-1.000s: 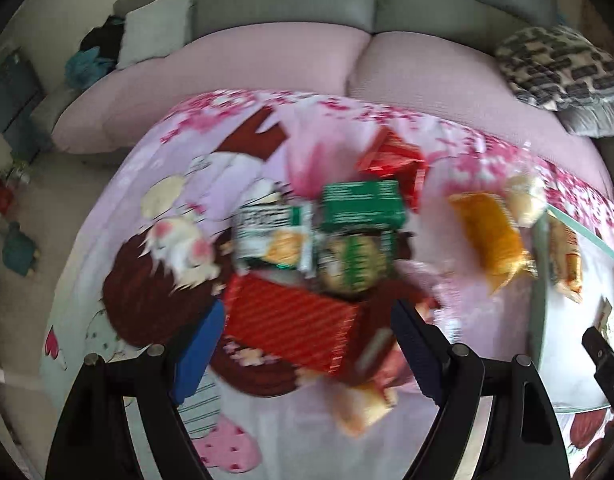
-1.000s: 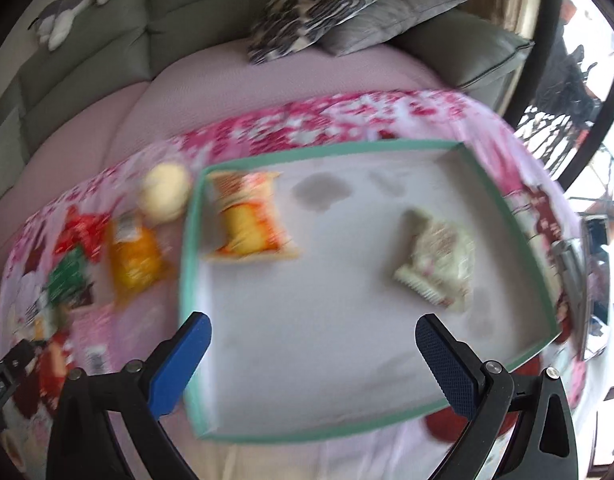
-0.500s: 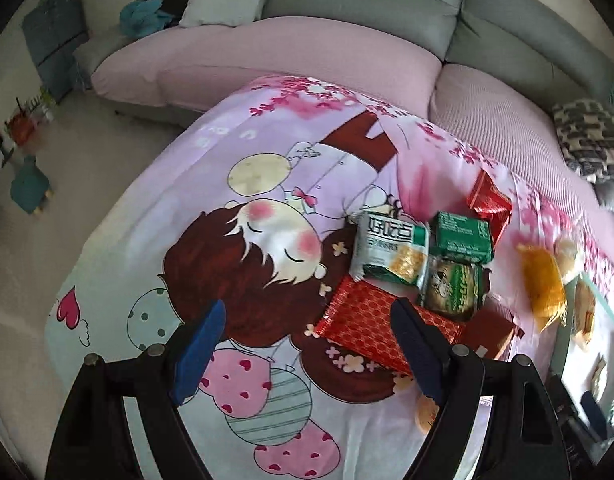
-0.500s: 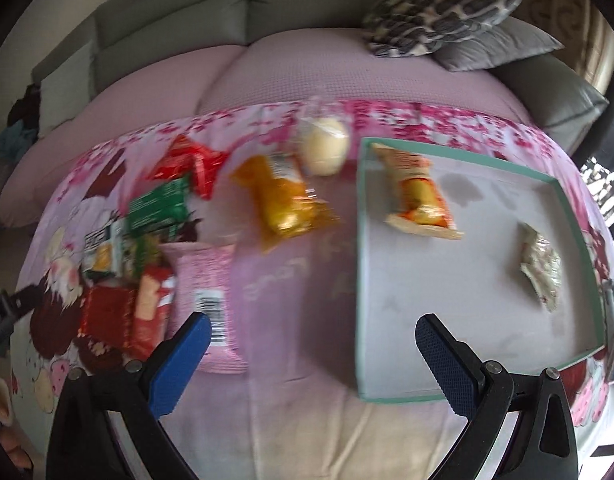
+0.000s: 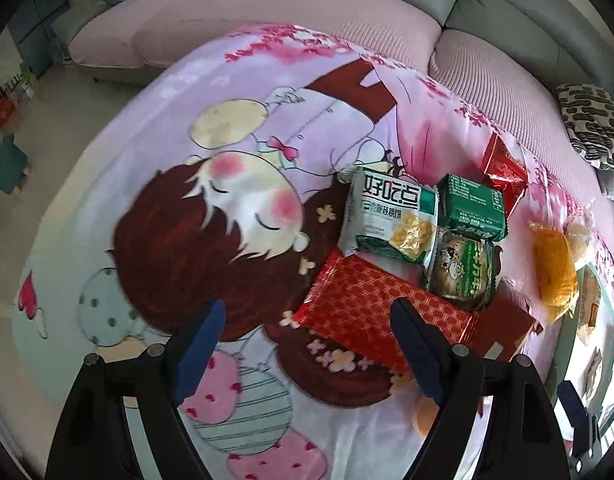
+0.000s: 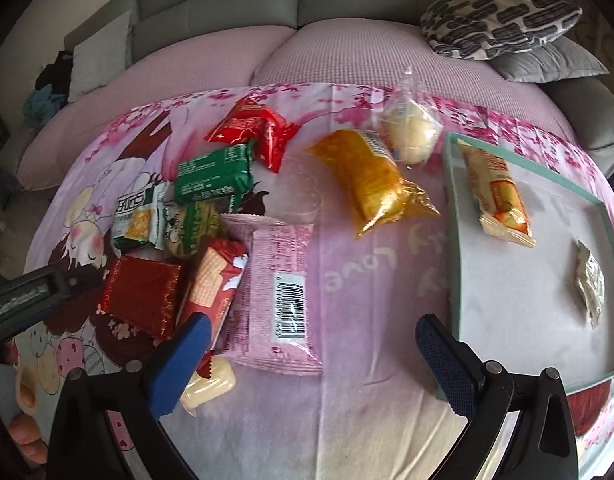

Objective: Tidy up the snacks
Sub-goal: 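Move both grippers back over the snack pile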

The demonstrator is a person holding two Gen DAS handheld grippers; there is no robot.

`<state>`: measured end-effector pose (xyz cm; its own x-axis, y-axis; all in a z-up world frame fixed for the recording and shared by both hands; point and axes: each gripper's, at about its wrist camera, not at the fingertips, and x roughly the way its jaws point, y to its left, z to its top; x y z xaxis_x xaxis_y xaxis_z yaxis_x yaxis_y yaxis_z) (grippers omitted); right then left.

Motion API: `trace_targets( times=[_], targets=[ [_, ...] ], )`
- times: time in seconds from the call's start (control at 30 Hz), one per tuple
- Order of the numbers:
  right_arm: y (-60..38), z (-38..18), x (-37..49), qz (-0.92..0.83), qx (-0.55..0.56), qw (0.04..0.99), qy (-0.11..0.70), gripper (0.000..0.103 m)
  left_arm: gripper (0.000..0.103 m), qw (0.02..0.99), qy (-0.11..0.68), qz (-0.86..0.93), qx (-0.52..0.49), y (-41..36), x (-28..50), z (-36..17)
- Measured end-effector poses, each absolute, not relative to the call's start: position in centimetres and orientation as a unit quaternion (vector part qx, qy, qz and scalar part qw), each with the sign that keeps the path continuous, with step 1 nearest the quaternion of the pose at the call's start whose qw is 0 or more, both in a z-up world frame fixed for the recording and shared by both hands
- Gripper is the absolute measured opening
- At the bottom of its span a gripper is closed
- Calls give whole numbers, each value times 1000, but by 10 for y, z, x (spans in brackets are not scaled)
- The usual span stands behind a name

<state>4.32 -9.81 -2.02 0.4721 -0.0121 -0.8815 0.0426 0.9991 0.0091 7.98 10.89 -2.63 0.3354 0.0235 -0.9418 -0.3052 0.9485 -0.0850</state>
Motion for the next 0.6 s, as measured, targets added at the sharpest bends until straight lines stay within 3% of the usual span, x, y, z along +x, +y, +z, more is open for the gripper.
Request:
trace_targets(
  times=[0.47,0.6],
  targets=[
    [-88,-30,56,4,1,862,507,103,85,791,595,113,-83,76,114,-58],
    [-85,-30,55,9,-4,862,507,103,91,788,604,111,-42,66,113,-65]
  ],
)
